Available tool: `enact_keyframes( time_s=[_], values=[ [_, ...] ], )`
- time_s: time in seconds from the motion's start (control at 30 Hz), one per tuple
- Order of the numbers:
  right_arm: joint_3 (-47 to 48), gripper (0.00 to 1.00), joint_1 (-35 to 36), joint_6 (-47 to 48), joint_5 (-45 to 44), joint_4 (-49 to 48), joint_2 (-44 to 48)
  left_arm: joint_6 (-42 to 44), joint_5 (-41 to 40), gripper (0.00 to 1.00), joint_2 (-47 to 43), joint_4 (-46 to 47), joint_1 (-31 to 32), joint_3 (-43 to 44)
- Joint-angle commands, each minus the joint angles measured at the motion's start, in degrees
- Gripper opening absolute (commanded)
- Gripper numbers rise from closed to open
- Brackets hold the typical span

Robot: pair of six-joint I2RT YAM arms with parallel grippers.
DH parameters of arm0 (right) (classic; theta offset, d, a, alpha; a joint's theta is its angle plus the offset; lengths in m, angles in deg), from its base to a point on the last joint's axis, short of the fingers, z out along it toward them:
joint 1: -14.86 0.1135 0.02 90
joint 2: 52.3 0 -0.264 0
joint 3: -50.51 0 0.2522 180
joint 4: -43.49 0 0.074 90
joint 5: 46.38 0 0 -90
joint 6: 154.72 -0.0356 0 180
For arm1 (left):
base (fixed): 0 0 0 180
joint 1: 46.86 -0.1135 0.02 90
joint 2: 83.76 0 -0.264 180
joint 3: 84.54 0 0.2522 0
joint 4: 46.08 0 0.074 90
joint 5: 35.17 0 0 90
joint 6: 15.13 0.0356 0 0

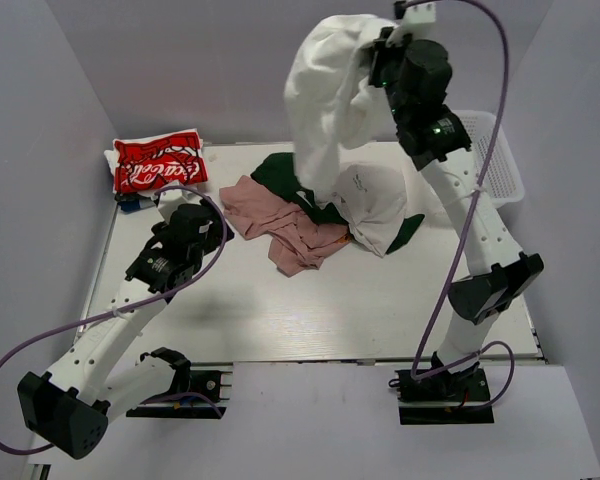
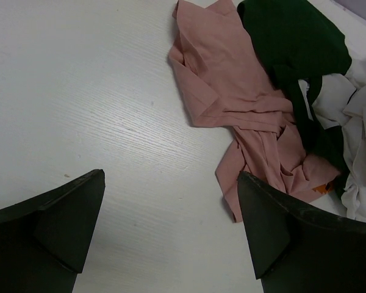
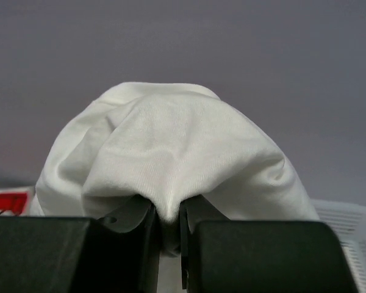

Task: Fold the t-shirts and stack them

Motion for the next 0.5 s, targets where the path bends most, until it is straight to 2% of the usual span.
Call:
enact_keyframes(
  time_s=[0.0, 0.17, 0.3, 0.47],
  values=[
    [3.39, 0.0, -4.5, 9.78, -10.79, -9.72, 2.28, 0.61, 0.43, 1.0, -1.39, 0.75, -0.15, -0.33],
    [4.45, 0.0, -12.5, 19.28, -18.63, -17.71, 1.75, 0.61, -0.8, 1.0, -1.39, -0.47, 0.37, -0.85],
    [4.54, 0.0, -17.87, 22.37, -20.39, -18.08, 0.52, 1.83, -0.28, 1.0, -1.39, 0.83, 0.37, -1.47],
    [-2.37, 0.0, -24.98, 21.95, -23.37, -15.1, -2.29, 1.84, 1.65, 1.0, -0.86, 0.31, -0.24, -0.94]
  ],
)
